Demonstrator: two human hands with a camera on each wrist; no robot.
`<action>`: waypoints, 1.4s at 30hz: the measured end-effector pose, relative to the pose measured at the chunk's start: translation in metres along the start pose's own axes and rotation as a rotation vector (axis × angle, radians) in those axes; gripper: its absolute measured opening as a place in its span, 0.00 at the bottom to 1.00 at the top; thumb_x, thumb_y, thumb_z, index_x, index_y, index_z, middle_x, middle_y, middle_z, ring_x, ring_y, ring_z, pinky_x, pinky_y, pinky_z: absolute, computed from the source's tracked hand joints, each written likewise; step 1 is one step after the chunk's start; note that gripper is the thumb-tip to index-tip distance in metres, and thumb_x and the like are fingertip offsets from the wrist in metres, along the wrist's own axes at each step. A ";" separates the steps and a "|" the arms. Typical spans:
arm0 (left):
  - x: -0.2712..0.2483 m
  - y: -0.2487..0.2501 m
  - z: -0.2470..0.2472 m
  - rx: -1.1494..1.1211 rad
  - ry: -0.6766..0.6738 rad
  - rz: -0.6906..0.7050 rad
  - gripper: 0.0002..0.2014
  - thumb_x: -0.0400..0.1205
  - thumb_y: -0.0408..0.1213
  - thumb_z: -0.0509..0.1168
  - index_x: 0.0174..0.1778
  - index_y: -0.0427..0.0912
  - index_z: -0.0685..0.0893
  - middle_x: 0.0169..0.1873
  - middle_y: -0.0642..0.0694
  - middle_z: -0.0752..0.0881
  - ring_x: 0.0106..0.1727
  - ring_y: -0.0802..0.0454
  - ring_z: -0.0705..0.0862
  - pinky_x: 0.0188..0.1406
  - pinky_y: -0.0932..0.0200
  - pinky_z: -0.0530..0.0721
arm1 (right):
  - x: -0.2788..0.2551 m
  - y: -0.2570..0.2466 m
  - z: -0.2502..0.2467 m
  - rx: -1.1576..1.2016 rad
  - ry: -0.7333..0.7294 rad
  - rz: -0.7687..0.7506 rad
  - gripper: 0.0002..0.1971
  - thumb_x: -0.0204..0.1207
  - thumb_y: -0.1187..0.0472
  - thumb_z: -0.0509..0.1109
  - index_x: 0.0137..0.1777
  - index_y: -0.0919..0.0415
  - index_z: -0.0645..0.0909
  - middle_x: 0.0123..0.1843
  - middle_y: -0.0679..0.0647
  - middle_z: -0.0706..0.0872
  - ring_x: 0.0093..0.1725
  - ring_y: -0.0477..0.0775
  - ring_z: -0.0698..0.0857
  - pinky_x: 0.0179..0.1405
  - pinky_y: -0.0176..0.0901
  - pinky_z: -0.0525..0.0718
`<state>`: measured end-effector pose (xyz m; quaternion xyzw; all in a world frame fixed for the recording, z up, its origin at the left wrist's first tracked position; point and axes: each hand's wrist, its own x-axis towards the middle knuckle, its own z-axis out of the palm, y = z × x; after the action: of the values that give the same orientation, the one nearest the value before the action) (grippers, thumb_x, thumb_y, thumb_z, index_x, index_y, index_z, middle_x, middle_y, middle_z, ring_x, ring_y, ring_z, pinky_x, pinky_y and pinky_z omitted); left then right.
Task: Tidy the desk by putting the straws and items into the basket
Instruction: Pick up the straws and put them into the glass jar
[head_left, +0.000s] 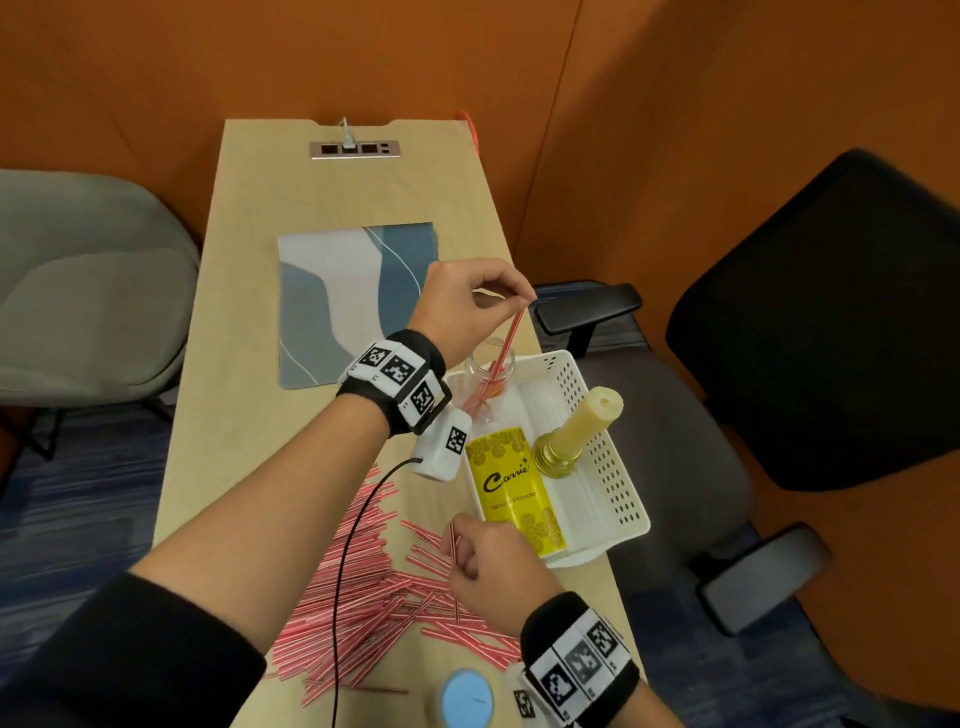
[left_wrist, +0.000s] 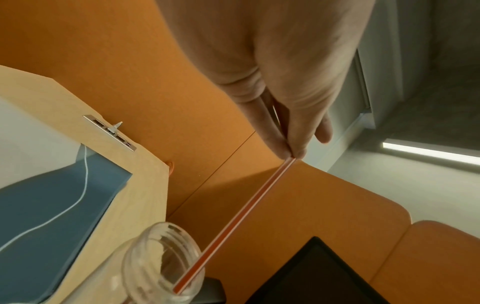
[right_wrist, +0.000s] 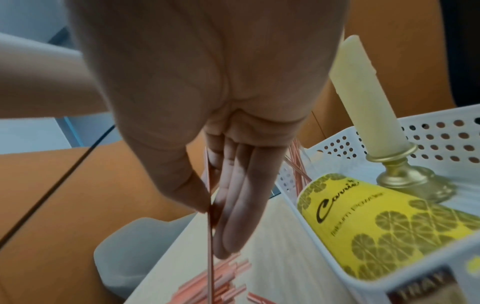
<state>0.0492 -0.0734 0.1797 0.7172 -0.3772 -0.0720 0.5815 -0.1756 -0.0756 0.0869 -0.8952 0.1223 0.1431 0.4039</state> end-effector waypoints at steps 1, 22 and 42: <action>0.002 0.001 0.000 -0.012 0.006 0.012 0.05 0.77 0.28 0.74 0.42 0.43 0.91 0.40 0.48 0.91 0.45 0.53 0.90 0.48 0.54 0.91 | 0.000 -0.001 -0.004 0.031 0.009 -0.004 0.04 0.70 0.67 0.65 0.43 0.60 0.77 0.35 0.54 0.84 0.32 0.52 0.81 0.35 0.52 0.84; -0.171 -0.149 -0.051 0.750 -0.262 -0.777 0.15 0.75 0.39 0.74 0.58 0.49 0.86 0.55 0.43 0.84 0.56 0.43 0.84 0.58 0.51 0.83 | 0.112 -0.034 -0.153 0.117 0.801 -0.078 0.07 0.77 0.66 0.70 0.53 0.55 0.81 0.41 0.48 0.85 0.39 0.40 0.83 0.44 0.37 0.86; -0.244 -0.158 -0.063 0.760 -0.276 -0.589 0.05 0.81 0.35 0.70 0.48 0.41 0.90 0.49 0.43 0.88 0.50 0.45 0.86 0.52 0.53 0.84 | 0.055 0.024 0.084 -0.550 -0.046 0.185 0.22 0.76 0.75 0.61 0.68 0.59 0.73 0.63 0.59 0.79 0.59 0.61 0.83 0.56 0.49 0.82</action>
<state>-0.0171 0.1344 -0.0226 0.9382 -0.2317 -0.1851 0.1786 -0.1459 -0.0334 -0.0026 -0.9527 0.1509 0.2274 0.1337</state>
